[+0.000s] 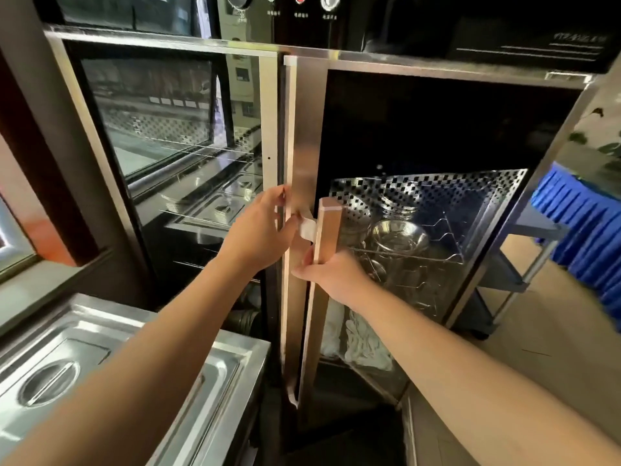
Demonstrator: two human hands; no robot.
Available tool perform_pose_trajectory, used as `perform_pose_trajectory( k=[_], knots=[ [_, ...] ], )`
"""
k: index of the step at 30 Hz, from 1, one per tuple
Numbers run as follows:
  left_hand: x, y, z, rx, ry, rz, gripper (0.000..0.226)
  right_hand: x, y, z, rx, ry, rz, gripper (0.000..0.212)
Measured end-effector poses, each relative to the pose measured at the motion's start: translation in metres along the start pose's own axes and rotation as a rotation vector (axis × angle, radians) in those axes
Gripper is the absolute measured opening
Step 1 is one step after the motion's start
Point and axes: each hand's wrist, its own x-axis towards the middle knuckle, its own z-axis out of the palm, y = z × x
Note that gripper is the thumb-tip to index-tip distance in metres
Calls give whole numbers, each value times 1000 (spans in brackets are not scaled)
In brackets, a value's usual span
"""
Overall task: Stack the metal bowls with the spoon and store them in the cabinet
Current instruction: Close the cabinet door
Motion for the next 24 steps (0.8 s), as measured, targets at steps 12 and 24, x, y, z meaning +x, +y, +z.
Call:
perform_pose_trajectory(
  k=[12, 24],
  knots=[
    [79, -82, 35, 304, 4, -30, 62, 144, 0, 17, -67, -3, -124, 15],
    [142, -125, 86, 580, -98, -177, 114, 235, 5, 12, -103, 52, -146, 23]
  ],
)
